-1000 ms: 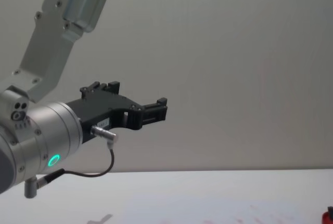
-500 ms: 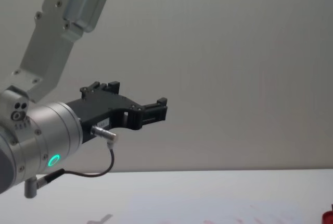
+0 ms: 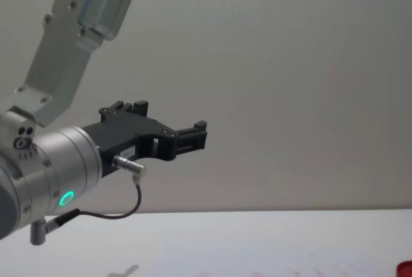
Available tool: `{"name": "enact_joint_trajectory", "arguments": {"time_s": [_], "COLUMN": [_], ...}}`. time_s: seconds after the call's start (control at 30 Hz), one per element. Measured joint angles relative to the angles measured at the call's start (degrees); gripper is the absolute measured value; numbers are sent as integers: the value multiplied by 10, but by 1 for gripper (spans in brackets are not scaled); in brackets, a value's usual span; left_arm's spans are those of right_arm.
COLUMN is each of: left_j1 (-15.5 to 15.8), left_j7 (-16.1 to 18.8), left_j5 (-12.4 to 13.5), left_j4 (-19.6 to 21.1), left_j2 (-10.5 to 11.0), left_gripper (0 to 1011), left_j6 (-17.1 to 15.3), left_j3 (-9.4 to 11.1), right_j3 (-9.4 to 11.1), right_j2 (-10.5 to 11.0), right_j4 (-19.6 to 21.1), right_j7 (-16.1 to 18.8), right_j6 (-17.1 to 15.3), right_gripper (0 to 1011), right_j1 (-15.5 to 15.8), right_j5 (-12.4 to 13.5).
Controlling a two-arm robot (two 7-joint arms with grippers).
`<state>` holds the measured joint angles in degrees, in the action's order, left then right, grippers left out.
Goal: Use the one hand to pick up the stamp and affix it onto the A4 paper.
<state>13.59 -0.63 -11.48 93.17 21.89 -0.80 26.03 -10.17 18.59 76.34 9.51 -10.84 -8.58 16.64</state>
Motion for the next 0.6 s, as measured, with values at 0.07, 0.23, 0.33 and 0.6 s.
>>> {"name": "enact_joint_trajectory", "arguments": {"time_s": [0.07,0.23,0.33,0.6], "left_j1": [0,0,0,0], "left_j7": [0,0,0,0], "left_j5": [0,0,0,0], "left_j4": [0,0,0,0], "left_j2": [0,0,0,0], "left_gripper": [1001,1001,1001,1001], "left_j6": [0,0,0,0], "left_j3": [0,0,0,0], "right_j3": [0,1,1,-8], "right_j2": [0,-1,-2,-16], "right_j4": [1,8,15,25], "right_j7": [1,5,9,20], "right_j6": [0,0,-1,-3], "right_gripper": [220,220,220,220], "right_j1": [0,-2,-4,-22], "right_j5": [0,4,7,10]}}
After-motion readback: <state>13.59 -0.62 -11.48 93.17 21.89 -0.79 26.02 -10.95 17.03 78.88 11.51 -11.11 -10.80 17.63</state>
